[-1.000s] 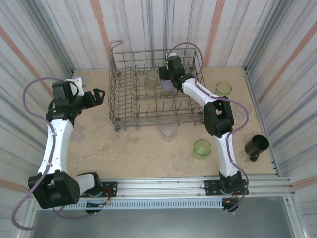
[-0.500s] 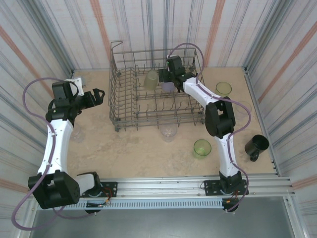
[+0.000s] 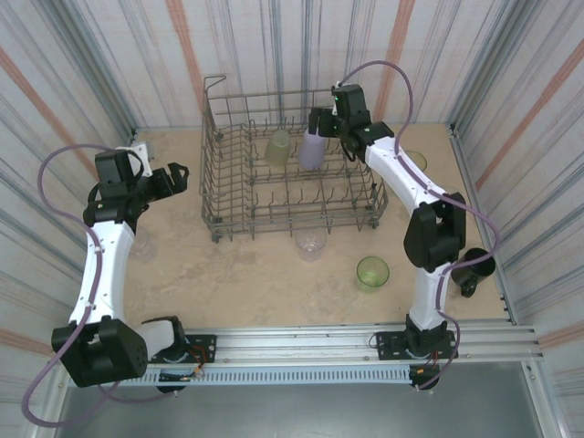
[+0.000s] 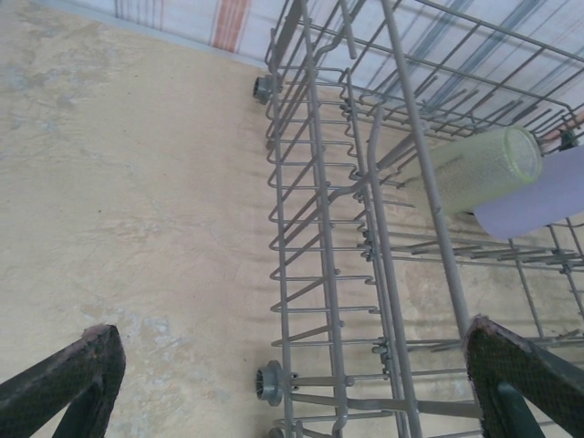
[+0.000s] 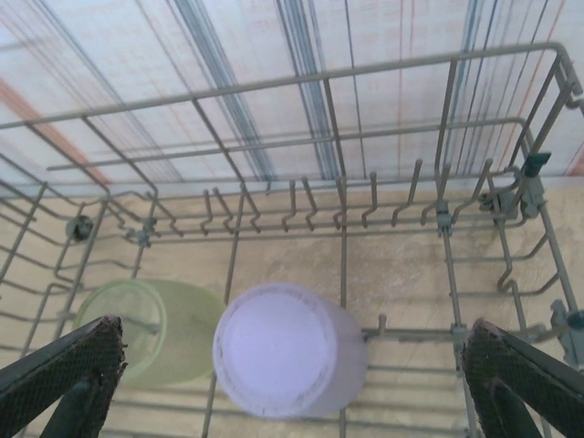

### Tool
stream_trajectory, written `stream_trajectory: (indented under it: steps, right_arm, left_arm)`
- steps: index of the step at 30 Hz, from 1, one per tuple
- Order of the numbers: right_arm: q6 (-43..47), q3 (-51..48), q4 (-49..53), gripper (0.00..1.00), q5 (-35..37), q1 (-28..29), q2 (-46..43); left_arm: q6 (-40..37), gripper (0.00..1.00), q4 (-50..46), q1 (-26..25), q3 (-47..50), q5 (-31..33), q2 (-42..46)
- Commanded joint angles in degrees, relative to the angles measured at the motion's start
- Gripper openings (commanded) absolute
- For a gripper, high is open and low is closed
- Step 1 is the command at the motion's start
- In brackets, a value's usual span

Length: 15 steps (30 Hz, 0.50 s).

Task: Load the cups into the dish rack

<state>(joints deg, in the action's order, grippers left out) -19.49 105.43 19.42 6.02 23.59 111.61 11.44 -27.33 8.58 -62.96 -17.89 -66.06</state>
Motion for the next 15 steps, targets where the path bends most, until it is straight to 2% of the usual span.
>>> stream_trajectory:
  steps: [1,15]
  right_arm:
    - [-2.2,-3.5,1.5,0.99,-1.8,-0.1,-3.8]
    - [-1.4,-13.8,3.1,0.99,-4.4,-2.3,-15.6]
  left_arm:
    - [0.7,0.99,-1.4,0.3,-0.9,2.3,1.7]
    - [1.0,0.99,-1.9,0.0,-1.1,2.6,1.9]
